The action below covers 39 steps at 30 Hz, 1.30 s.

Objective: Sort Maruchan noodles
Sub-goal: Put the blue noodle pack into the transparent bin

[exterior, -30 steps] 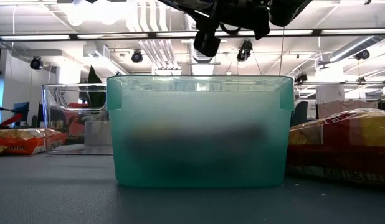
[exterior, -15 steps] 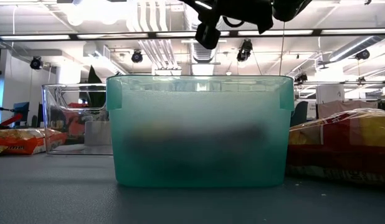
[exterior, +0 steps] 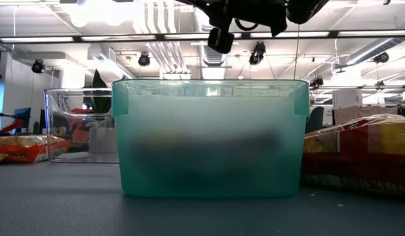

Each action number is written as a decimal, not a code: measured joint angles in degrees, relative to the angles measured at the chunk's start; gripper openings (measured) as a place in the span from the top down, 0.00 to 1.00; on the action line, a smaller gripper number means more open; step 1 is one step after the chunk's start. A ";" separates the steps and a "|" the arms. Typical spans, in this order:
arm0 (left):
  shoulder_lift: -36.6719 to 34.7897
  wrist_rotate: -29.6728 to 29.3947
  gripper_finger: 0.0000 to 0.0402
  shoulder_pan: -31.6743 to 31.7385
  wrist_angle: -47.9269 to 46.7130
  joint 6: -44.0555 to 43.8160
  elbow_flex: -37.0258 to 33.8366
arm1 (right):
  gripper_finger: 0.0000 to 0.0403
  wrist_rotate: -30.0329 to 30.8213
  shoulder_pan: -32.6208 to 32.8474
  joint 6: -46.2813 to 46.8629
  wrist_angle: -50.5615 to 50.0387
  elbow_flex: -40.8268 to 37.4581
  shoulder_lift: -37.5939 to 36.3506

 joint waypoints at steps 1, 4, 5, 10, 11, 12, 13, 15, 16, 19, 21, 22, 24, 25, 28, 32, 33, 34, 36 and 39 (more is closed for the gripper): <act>0.01 -0.01 0.26 0.01 0.16 0.76 0.00 | 0.64 -0.02 -0.23 0.81 -0.01 0.00 0.01; 0.02 0.00 0.23 0.00 0.15 1.60 0.00 | 0.64 -0.04 -0.98 2.00 -0.07 0.00 0.01; 0.01 0.09 0.22 -0.02 0.15 1.68 0.00 | 0.64 -0.05 -1.15 2.25 -0.18 0.00 0.01; 0.02 4.31 0.19 -0.26 0.18 3.77 0.00 | 0.64 1.43 -2.32 2.25 -0.58 0.00 0.07; 0.02 4.97 0.18 -0.26 0.20 3.51 0.00 | 0.64 1.89 -2.59 2.25 -0.58 0.00 0.07; 0.02 5.07 0.18 -0.26 0.20 2.90 0.00 | 0.64 2.06 -2.87 2.19 -0.57 0.00 0.07; 0.02 5.07 0.18 -0.26 0.20 2.20 0.00 | 0.64 2.03 -3.16 2.09 -0.59 0.00 0.07; 0.02 5.07 0.18 -0.26 0.01 0.92 0.00 | 0.64 2.03 -3.47 1.52 -0.77 -0.06 0.07; 0.01 5.07 0.18 -0.26 -0.09 0.42 0.00 | 0.64 1.97 -3.56 1.04 -0.83 -0.11 0.07; -0.49 4.87 0.18 -0.26 -0.84 -1.77 0.00 | 0.64 1.44 -3.55 -2.01 -0.79 -0.24 0.07; -1.26 4.73 0.18 -0.32 -2.26 -4.21 0.00 | 0.64 1.35 -3.54 -4.33 -0.79 -0.28 0.07; -1.73 4.49 0.18 -0.39 -3.25 -6.06 0.00 | 0.64 1.32 -3.53 -5.60 -0.78 -0.32 0.07; -2.97 3.09 0.18 -0.82 -5.65 -10.58 -0.26 | 0.64 1.18 -3.53 -8.03 -0.80 -0.40 0.07; -3.76 1.98 0.18 -1.12 -7.05 -13.27 -0.46 | 0.64 1.19 -3.51 -8.71 -0.82 -0.47 0.07; -6.55 -0.91 0.18 -1.90 -9.35 -21.80 -0.91 | 0.66 1.18 -3.45 -9.90 -0.95 -1.25 0.07; -9.67 -1.04 0.18 -1.75 -9.49 -33.10 -1.62 | 0.71 1.69 -2.48 -13.12 -2.14 -2.59 0.07; -10.27 -1.08 0.18 -1.75 -9.52 -35.64 -2.17 | 0.72 1.86 -2.21 -14.22 -1.98 -2.87 0.07; -10.85 -1.14 0.18 -1.77 -9.40 -37.46 -2.99 | 0.72 1.90 -1.88 -15.62 -1.97 -3.00 0.07; -11.69 -1.29 0.19 -1.86 -9.14 -39.83 -5.37 | 0.72 2.92 -1.13 -18.72 -1.73 -3.28 0.07; -12.25 -1.27 0.20 -1.83 -7.89 -42.13 -9.12 | 0.72 5.81 0.23 -23.32 -1.99 -3.84 -0.37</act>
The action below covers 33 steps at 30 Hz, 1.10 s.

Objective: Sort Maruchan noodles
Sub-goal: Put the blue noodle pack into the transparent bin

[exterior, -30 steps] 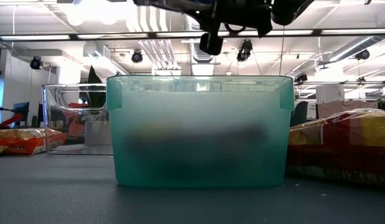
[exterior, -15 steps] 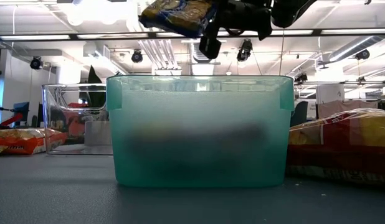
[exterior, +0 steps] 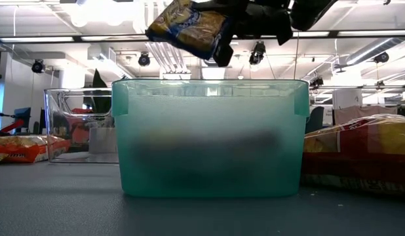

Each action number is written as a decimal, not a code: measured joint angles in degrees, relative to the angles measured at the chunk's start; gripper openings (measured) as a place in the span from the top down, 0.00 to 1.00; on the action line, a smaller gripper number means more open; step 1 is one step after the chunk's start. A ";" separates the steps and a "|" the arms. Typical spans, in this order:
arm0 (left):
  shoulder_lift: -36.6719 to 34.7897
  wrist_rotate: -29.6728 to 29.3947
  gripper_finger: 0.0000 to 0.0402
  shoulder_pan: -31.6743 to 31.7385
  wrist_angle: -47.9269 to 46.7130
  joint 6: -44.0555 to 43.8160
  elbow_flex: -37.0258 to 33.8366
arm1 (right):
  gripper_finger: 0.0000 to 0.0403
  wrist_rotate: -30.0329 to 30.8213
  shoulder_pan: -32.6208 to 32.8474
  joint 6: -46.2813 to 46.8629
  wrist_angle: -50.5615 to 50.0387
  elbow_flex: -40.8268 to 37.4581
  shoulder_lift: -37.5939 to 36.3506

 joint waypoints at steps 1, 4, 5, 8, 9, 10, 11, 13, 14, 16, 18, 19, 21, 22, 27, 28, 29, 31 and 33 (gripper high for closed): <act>-0.26 0.01 0.21 0.06 0.69 -0.27 -1.23 | 0.72 1.11 0.34 -1.00 0.03 -0.18 -0.44; -0.69 -0.04 0.23 0.57 1.56 -0.23 -3.93 | 0.72 1.81 0.79 -2.43 0.36 -0.99 -2.05; -0.81 -0.02 0.23 0.79 1.57 0.07 -4.60 | 0.72 2.17 0.79 -2.50 0.27 -1.46 -2.91; -1.20 0.08 0.25 1.54 1.76 4.62 -5.09 | 0.72 4.74 0.71 -2.55 0.03 -3.14 -5.57; -1.32 0.16 0.26 1.96 2.07 7.29 -4.88 | 0.72 5.41 0.68 -2.59 -0.25 -3.90 -6.60; -1.35 0.63 0.27 2.25 2.86 10.36 -4.31 | 0.72 6.28 0.68 -2.74 -0.21 -4.67 -7.61; -1.35 2.41 0.28 2.69 3.91 14.46 -3.45 | 0.72 7.34 0.70 -2.89 -0.20 -5.58 -8.73; -1.35 9.52 0.29 4.00 6.70 24.10 -1.28 | 0.72 9.45 0.70 -3.15 -0.59 -7.11 -10.95; -1.35 13.52 0.30 4.81 9.55 29.16 -0.02 | 0.72 10.44 0.70 -3.41 -0.77 -7.92 -12.09; -1.37 21.34 0.32 6.25 17.30 40.68 2.00 | 0.72 12.45 0.72 -3.66 -0.93 -9.38 -14.16; -1.68 30.73 0.35 7.14 28.91 54.83 2.50 | 0.72 13.79 0.72 -3.65 -0.95 -10.90 -16.13; -2.04 36.38 0.37 7.40 35.16 61.76 2.31 | 0.72 14.58 0.74 -3.69 -0.89 -11.68 -17.05; -3.00 49.64 0.41 8.29 45.49 72.72 1.00 | 0.72 15.53 1.02 -4.17 -0.47 -13.15 -18.63; -3.64 55.09 0.42 8.80 49.30 75.90 0.08 | 0.72 15.68 1.27 -4.80 0.01 -13.97 -19.30; -8.15 57.13 0.48 12.85 60.92 75.05 -7.66 | 0.72 19.55 5.39 -9.46 2.93 -17.36 -20.89; -9.32 56.20 0.49 13.63 63.98 74.02 -10.24 | 0.72 20.70 6.42 -10.92 3.10 -17.92 -20.91; -10.70 55.67 0.49 14.36 67.89 73.33 -13.25 | 0.72 21.92 7.45 -12.40 3.14 -18.35 -20.91; -13.67 55.35 0.48 15.29 76.38 72.04 -19.49 | 0.72 25.13 9.60 -14.78 3.26 -18.93 -20.91; -17.03 55.27 0.48 15.92 85.15 71.10 -25.70 | 0.72 28.34 11.58 -16.85 3.38 -19.24 -20.91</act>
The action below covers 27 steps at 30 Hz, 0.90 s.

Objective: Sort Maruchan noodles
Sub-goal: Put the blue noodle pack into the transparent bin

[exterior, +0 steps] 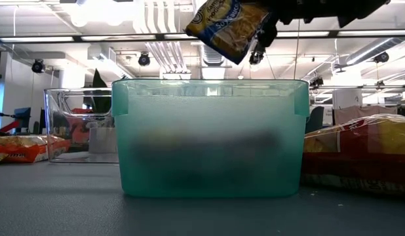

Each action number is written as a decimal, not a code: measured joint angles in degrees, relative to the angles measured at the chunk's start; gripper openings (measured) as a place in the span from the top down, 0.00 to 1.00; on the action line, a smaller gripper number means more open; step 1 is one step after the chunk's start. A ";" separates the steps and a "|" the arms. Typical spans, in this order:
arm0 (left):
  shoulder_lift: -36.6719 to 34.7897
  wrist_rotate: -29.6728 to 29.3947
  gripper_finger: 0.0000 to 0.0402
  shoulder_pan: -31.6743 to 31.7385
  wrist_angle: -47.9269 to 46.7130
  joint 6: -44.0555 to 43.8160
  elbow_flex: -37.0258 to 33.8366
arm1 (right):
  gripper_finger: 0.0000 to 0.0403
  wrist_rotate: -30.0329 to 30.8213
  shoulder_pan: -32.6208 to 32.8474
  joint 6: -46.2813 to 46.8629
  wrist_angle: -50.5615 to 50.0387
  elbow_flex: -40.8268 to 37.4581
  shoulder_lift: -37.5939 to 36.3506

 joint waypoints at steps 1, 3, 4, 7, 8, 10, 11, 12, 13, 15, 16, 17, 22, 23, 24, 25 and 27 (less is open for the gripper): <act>-1.60 -0.72 0.47 0.19 4.28 -0.49 -2.82 | 0.72 1.43 0.99 -1.40 -0.06 -0.05 0.00; -4.13 -3.91 0.46 0.47 12.44 -1.39 -7.97 | 0.72 4.27 2.69 -3.69 -0.03 -0.07 0.00; -4.91 -5.09 0.45 0.62 16.23 -1.65 -10.21 | 0.72 5.74 3.39 -4.35 0.01 -0.06 0.01; -5.71 -5.01 0.42 1.35 24.97 -2.53 -15.57 | 0.72 8.24 4.55 -6.26 0.06 0.19 0.28; -5.71 -4.60 0.40 1.50 27.76 -2.65 -16.96 | 0.72 8.40 4.63 -6.60 0.47 0.26 0.44; -5.20 -4.39 0.38 1.70 32.78 -2.65 -19.13 | 0.72 8.44 4.63 -6.56 1.15 0.28 0.73; -4.81 -4.25 0.37 1.79 34.50 -2.68 -19.83 | 0.72 8.42 4.63 -6.38 1.35 0.30 0.82; -4.38 -3.95 0.36 1.87 35.62 -2.83 -20.41 | 0.72 8.42 4.63 -6.27 1.22 0.30 0.83; -3.78 -3.66 0.35 1.99 36.58 -2.91 -20.81 | 0.72 8.43 4.63 -6.25 1.22 0.30 0.83; -2.55 -2.29 0.34 2.43 38.65 -3.04 -21.09 | 0.72 8.42 4.63 -6.20 1.30 0.30 0.83; -1.65 -2.14 0.34 2.72 40.02 -3.07 -21.12 | 0.72 8.42 4.63 -6.20 1.33 0.30 0.83; -0.58 -1.84 0.33 3.08 41.60 -3.06 -21.08 | 0.72 8.42 4.63 -6.20 1.33 0.30 0.83; 5.48 -1.00 0.33 4.98 43.51 -2.31 -18.65 | 0.72 8.42 4.63 -6.04 1.44 0.30 0.90; 6.49 -0.73 0.33 5.29 43.57 -2.25 -17.93 | 0.72 8.42 4.63 -6.02 1.44 0.30 0.99; 7.52 -0.52 0.33 5.57 43.58 -2.21 -17.22 | 0.72 8.42 4.63 -6.02 1.34 0.30 1.08; 8.52 -0.26 0.33 5.78 43.52 -2.19 -16.46 | 0.72 8.42 4.63 -5.97 1.21 0.30 1.09; 9.84 0.01 0.33 6.02 43.02 -1.83 -15.59 | 0.72 8.42 4.63 -5.65 1.29 0.30 1.26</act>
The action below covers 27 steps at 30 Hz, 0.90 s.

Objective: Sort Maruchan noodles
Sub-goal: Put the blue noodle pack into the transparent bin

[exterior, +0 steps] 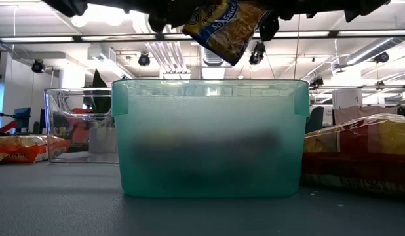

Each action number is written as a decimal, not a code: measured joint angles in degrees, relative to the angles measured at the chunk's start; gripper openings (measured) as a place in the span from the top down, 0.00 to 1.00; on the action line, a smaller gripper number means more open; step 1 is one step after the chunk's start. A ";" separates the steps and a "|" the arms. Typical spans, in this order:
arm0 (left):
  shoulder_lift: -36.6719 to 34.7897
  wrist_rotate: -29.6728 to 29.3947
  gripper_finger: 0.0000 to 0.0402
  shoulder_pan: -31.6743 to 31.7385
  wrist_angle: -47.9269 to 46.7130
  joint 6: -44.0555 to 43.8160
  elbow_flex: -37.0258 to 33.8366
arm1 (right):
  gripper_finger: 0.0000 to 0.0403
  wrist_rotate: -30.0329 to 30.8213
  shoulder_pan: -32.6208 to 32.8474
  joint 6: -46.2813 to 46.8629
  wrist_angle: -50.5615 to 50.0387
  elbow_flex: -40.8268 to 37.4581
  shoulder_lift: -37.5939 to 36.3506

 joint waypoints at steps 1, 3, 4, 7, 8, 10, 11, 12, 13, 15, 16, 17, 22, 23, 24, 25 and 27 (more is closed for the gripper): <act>0.34 -0.38 0.33 -0.02 -0.01 0.40 0.26 | 0.72 -0.02 0.00 0.00 0.04 0.02 0.12; 0.71 -1.28 0.35 -0.02 0.32 0.68 0.79 | 0.72 -0.04 0.00 -0.04 -0.18 0.02 0.23; 0.69 -1.45 0.36 -0.02 0.28 0.64 0.79 | 0.71 -0.04 0.00 -0.28 -0.17 0.02 0.23; 0.69 -1.47 0.42 -0.05 -0.24 -0.32 0.59 | 0.69 -0.14 0.00 -1.34 -0.22 0.02 0.21; 0.64 -1.48 0.45 -0.06 -0.49 -0.45 0.57 | 0.68 -0.15 0.00 -1.44 -0.24 0.02 0.21; 0.64 -1.55 0.51 -0.06 -0.64 -0.76 0.57 | 0.66 -0.10 0.00 -1.51 0.04 0.02 0.21; 0.64 -1.62 0.54 -0.06 -0.65 -0.76 0.57 | 0.65 -0.08 0.00 -1.51 0.15 0.02 0.21; 0.64 -1.62 0.58 -0.06 -0.86 -0.76 0.57 | 0.65 -0.04 0.00 -1.55 0.13 0.02 0.21; 0.64 -1.63 0.62 -0.06 -0.97 -0.81 0.57 | 0.64 -0.05 0.00 -1.57 0.11 0.02 0.25; 0.64 -1.64 0.69 -0.08 -1.38 -0.93 0.79 | 0.64 -0.04 -0.01 -1.49 0.00 0.02 0.30; 0.64 -1.61 0.73 -0.09 -1.34 -0.92 0.94 | 0.64 0.02 -0.02 -1.49 0.02 0.02 0.30; 0.60 -1.65 0.76 -0.10 -1.30 -0.76 0.99 | 0.64 0.01 -0.02 -1.42 0.04 0.02 0.30; 0.08 -1.62 0.88 -0.10 -1.62 -0.48 0.99 | 0.58 0.02 -0.17 2.66 0.07 0.02 0.15; -0.04 -1.62 0.89 -0.10 -1.62 -0.48 0.99 | 0.56 0.02 -0.17 3.44 -0.01 0.02 -0.04; -0.17 -1.64 0.90 -0.10 -1.69 -0.50 0.99 | 0.54 0.00 -0.17 3.56 0.03 0.04 -0.10; -0.31 -1.64 0.90 -0.10 -1.74 -0.50 0.99 | 0.52 -0.02 -0.17 3.56 0.08 0.04 -0.12; -0.82 -1.66 0.90 -0.10 -2.28 -0.52 0.99 | 0.47 -0.02 -0.16 3.72 0.04 0.04 -0.21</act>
